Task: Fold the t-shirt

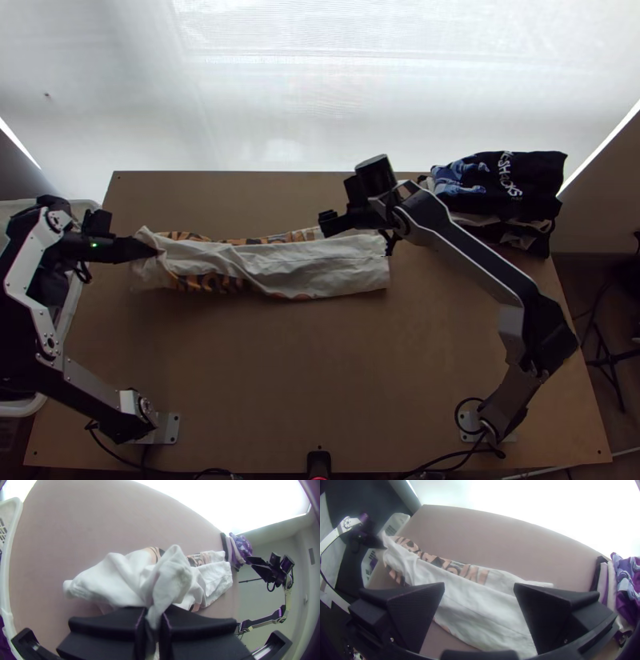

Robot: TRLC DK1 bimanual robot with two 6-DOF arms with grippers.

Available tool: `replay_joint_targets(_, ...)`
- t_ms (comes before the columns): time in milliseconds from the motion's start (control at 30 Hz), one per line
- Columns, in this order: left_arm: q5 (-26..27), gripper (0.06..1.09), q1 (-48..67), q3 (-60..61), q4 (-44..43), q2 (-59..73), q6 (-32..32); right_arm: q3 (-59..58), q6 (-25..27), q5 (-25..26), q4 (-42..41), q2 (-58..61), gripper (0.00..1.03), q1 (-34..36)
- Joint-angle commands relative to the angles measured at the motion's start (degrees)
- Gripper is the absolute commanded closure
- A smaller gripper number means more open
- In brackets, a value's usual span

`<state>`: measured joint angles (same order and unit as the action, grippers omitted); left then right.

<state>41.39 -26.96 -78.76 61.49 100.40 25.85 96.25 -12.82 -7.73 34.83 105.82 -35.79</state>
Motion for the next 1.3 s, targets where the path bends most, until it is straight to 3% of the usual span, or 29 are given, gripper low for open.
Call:
replay_joint_targets(0, -6.05, 1.05, -2.57, -3.5, 4.07, 0.85, 3.07, -4.31, 0.43, -0.01, -0.29, -5.01, 0.06, 2.48)
replay_joint_targets(200, -11.68, 1.05, 12.9, -11.33, 7.76, 0.06, -3.08, -7.3, 0.34, -0.01, -0.73, -7.12, 0.06, 3.53)
replay_joint_targets(433, -11.94, 1.05, 29.6, -22.66, 9.78, 3.84, -9.59, -8.97, 0.34, -0.01, -0.9, -8.79, 0.06, 5.29)
replay_joint_targets(633, -12.82, 1.05, 41.2, -30.49, 12.16, 8.32, -11.26, -10.99, 0.34, -0.01, -1.61, -9.58, 0.06, 6.7)
replay_joint_targets(1133, -13.0, 1.05, 58.34, -48.86, 12.33, 23.88, -14.95, -23.3, 0.43, 0.7, -6.62, -12.92, 0.06, 13.55)
replay_joint_targets(1267, -13.0, 1.05, 60.45, -51.58, 7.85, 28.89, -16.79, -27.78, 0.43, 0.78, -7.32, -15.82, 0.06, 14.96)
